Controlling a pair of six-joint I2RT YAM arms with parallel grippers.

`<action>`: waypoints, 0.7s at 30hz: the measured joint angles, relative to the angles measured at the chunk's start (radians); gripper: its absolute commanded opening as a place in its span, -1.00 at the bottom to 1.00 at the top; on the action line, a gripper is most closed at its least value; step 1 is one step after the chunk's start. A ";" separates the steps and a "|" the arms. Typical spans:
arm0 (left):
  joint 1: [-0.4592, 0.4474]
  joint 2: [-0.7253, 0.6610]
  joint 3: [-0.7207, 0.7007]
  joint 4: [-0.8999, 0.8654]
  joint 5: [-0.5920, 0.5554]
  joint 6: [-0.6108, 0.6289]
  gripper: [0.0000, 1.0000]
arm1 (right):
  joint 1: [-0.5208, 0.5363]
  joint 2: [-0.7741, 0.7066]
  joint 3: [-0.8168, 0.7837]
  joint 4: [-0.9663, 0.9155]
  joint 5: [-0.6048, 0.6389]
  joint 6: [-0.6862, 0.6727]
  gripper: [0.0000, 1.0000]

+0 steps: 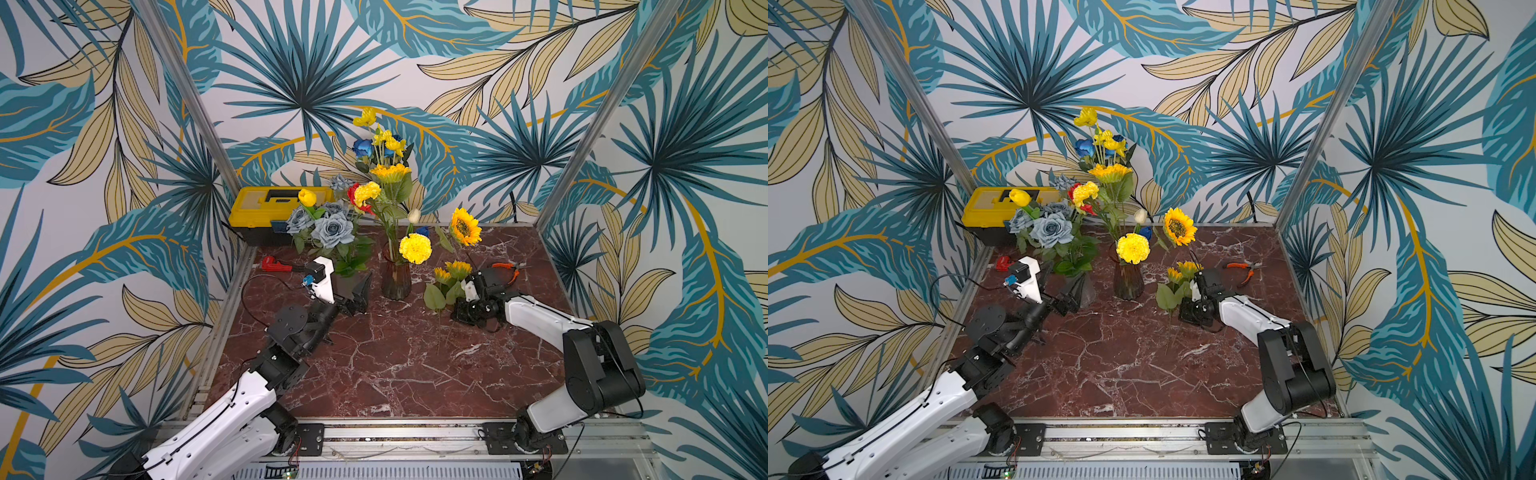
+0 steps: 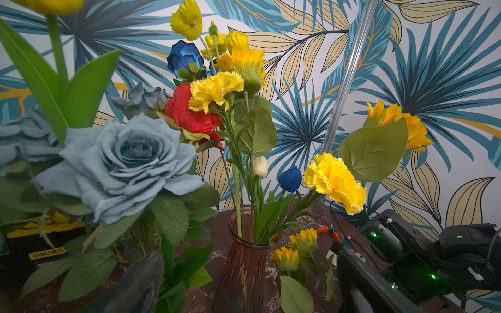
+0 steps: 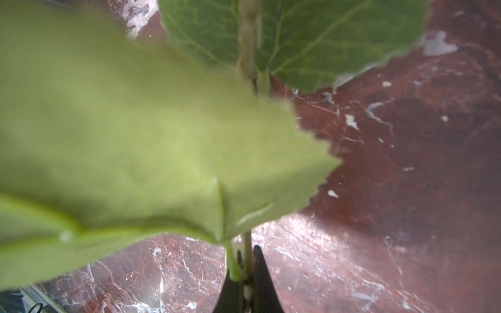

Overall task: Pick out yellow flowers from the vase
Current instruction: Place the flower at the center of the board.

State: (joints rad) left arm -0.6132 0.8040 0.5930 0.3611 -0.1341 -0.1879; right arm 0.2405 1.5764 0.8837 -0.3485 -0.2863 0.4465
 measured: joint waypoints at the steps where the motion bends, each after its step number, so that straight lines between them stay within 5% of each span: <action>1: 0.000 0.003 0.001 0.000 0.001 0.000 0.99 | 0.000 0.004 0.003 -0.001 -0.002 0.003 -1.00; 10: 0.000 0.021 0.020 -0.002 0.018 0.001 0.99 | 0.000 0.051 0.027 -0.029 -0.006 0.014 -0.77; 15: 0.006 0.021 0.065 -0.052 -0.010 0.013 0.99 | 0.000 0.072 0.044 -0.049 -0.007 0.015 -0.48; 21: 0.106 0.019 0.187 -0.152 -0.089 -0.004 0.99 | 0.000 0.074 0.046 -0.050 -0.007 0.018 -0.30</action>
State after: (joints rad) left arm -0.5072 0.8227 0.7799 0.2089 -0.2234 -0.1921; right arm 0.2405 1.6501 0.9295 -0.3988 -0.2932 0.4641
